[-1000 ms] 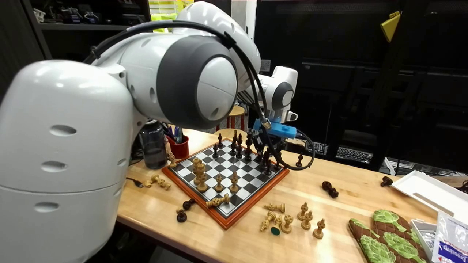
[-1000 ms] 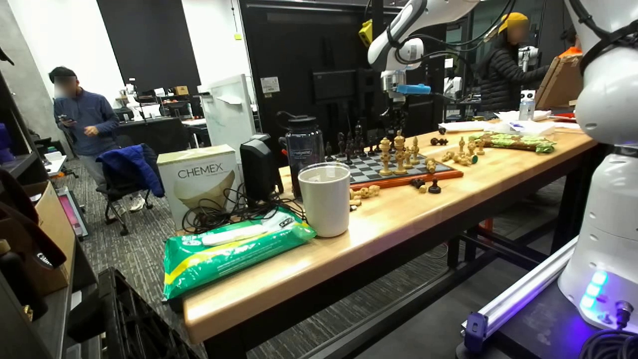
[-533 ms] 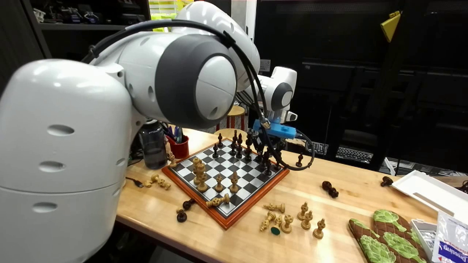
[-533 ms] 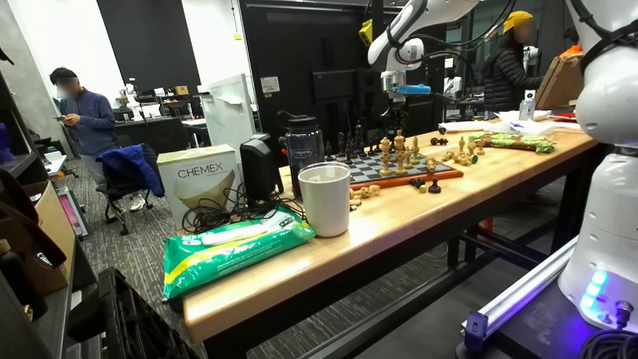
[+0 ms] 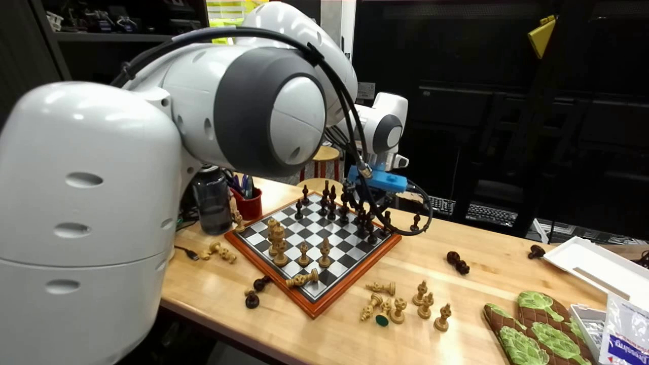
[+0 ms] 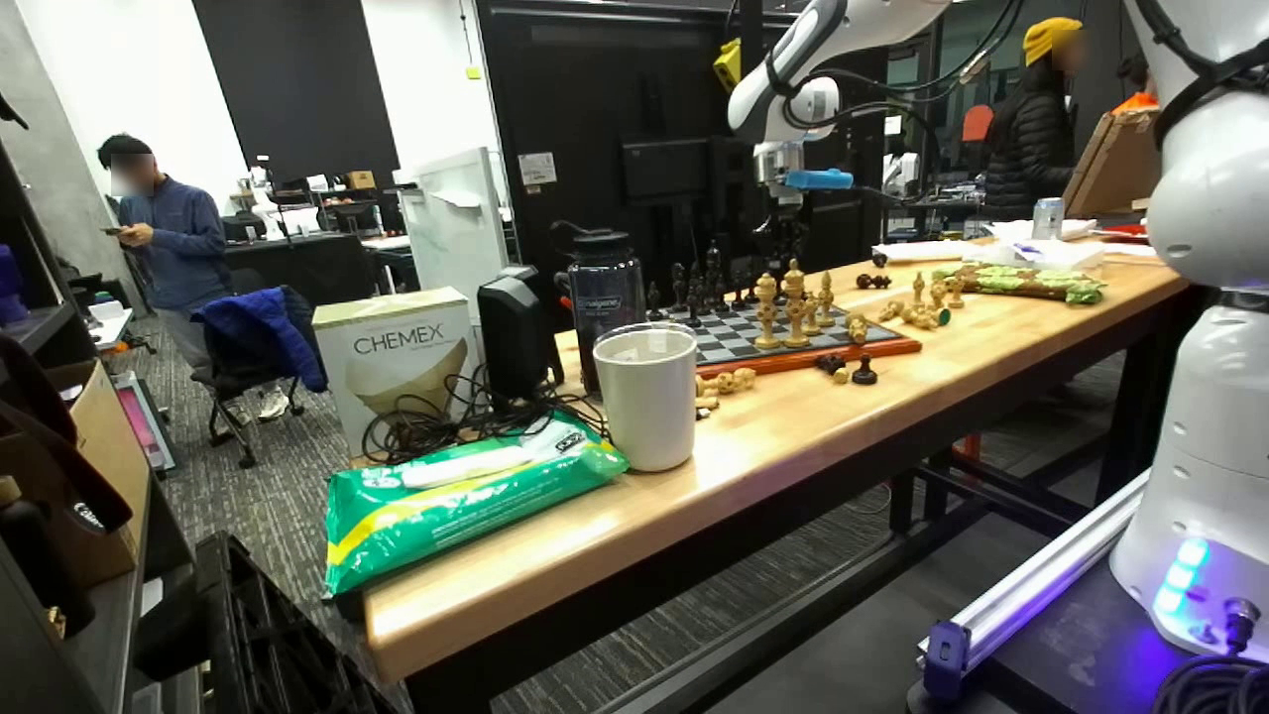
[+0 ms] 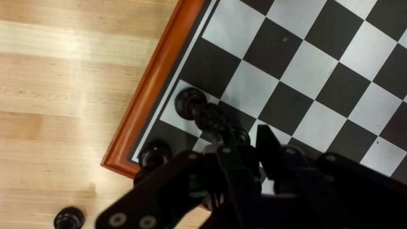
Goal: Pick up one black chess piece from the counter and place it on the board.
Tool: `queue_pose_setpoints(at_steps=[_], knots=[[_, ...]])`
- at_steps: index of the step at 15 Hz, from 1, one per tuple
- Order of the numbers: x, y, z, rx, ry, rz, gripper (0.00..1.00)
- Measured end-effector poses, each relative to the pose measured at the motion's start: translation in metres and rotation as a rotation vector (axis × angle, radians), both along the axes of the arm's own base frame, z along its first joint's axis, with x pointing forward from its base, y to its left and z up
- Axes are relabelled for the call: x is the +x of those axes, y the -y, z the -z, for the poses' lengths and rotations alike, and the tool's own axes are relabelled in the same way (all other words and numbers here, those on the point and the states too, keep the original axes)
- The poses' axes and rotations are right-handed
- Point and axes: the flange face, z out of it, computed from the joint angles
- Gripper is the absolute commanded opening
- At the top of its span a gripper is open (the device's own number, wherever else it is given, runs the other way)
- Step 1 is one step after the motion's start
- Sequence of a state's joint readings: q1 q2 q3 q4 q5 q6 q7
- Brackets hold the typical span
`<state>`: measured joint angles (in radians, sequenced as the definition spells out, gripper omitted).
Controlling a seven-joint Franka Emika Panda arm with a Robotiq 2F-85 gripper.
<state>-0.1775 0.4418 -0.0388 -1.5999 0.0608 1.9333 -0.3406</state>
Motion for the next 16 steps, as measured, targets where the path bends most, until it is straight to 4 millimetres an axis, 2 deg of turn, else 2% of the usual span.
queue_pose_setpoints(at_steps=[13,14,15,16], knots=[[-0.005,-0.002,0.011,0.004,-0.023,-0.001,0.06],[-0.005,-0.002,0.011,0.004,-0.024,-0.001,0.25],[-0.005,-0.002,0.011,0.004,-0.024,-0.001,0.49],[-0.005,-0.002,0.011,0.004,-0.025,-0.001,0.50]])
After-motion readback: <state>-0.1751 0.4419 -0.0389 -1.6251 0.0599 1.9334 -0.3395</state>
